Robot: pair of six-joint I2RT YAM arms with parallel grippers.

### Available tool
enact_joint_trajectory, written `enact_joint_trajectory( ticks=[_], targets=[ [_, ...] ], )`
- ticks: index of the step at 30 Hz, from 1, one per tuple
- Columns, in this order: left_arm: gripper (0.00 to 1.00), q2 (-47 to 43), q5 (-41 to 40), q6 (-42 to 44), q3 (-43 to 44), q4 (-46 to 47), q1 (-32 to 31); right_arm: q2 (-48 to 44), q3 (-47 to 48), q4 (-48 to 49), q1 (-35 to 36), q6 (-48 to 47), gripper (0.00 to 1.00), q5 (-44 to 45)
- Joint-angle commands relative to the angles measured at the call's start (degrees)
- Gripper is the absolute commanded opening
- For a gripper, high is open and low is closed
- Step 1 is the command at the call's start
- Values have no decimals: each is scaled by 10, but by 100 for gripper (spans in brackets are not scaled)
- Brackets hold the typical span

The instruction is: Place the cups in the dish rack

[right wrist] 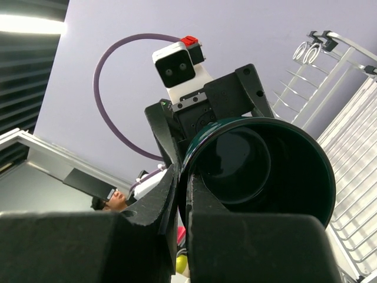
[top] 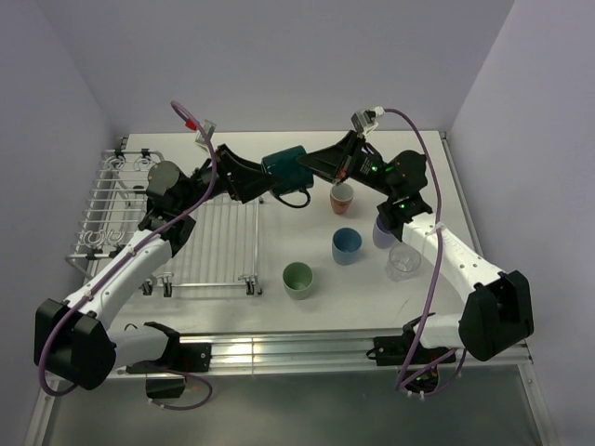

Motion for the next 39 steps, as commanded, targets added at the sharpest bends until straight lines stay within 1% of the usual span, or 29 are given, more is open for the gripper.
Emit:
enact_joint_trajectory(
  ticks=[1, 2, 3, 4, 6, 7, 8, 9, 10, 11, 12, 13, 15, 16, 17, 19, 22, 23, 25, 27, 28, 29, 30, 31, 32, 33, 34, 35, 39],
  targets=[
    [77, -3, 28, 8, -1, 22, -7, -10, 4, 86, -4, 13, 0, 18],
    [69, -3, 32, 6, 2, 22, -8, -11, 2, 86, -4, 13, 0, 19],
    [59, -2, 32, 5, 4, 22, -8, -9, 2, 86, -4, 10, 0, 19],
    [39, 0, 34, 1, 6, 22, -9, -9, 1, 86, -4, 9, 0, 19],
    [19, 1, 41, -3, 13, 22, -12, -10, -2, 86, -4, 3, 0, 21],
    [2, -2, 40, -4, 16, 19, -13, -11, -6, 85, -4, 0, 0, 22],
    [0, -5, 38, -3, 20, 16, -13, -12, -7, 82, -4, -5, 1, 23],
    [0, -7, 32, 0, 23, 10, -13, -19, -8, 66, -4, -21, 6, 25],
    [0, -15, 28, 9, 27, -8, -13, -23, -9, 50, -4, -35, 20, 36],
    [0, -20, 22, 15, 35, -21, -13, -29, -10, 29, -4, -50, 27, 44],
    [0, -25, 8, 23, 39, -35, -13, -42, -9, -20, -4, -85, 33, 53],
    [0, -35, 1, 37, 42, -48, -13, -51, -8, -45, -4, -104, 44, 63],
    [0, -43, -13, 52, 56, -91, -13, -74, -4, -115, -4, -151, 51, 101],
    [0, -52, -26, 66, 60, -106, -13, -82, -1, -132, -4, -164, 55, 113],
    [0, -56, -33, 74, 71, -138, -13, -88, -1, -147, -4, -174, 57, 135],
    [0, -65, -54, 97, 82, -171, -13, -106, -1, -188, -5, -202, 59, 156],
    [0, -74, -75, 130, 110, -242, -13, -124, 15, -272, -5, -246, 60, 209],
    [0, -75, -95, 139, 132, -266, -13, -128, 17, -294, -4, -257, 60, 224],
    [0, -72, -128, 171, 162, -368, -13, -141, 20, -351, -5, -292, 60, 275],
    [0, -66, -197, 194, 215, -440, -13, -149, 22, -400, -5, -322, 60, 309],
    [0, -53, -227, 214, 236, -524, -13, -150, 25, -413, -5, -333, 60, 338],
    [0, -42, -259, 225, 285, -570, -13, -150, 28, -433, -5, -342, 60, 353],
    [0, -30, -323, 235, 310, -614, -13, -149, 30, -456, -4, -358, 60, 365],
    [0, -8, -353, 253, 329, -687, -13, -147, 32, -465, -5, -364, 60, 382],
    [0, 1, -381, 261, 359, -718, -13, -146, 34, -476, -5, -370, 60, 389],
    [0, 12, -433, 268, 371, -744, -13, -142, 35, -480, -5, -377, 60, 393],
    [0, 32, -465, 279, 388, -790, -13, -138, 40, -485, -4, -381, 60, 395],
    [0, 42, -507, 284, 394, -810, -13, -131, 42, -491, -4, -385, 60, 395],
    [0, 96, -560, 299, 413, -867, -13, -107, 51, -494, 0, -393, 60, 381]
  ],
)
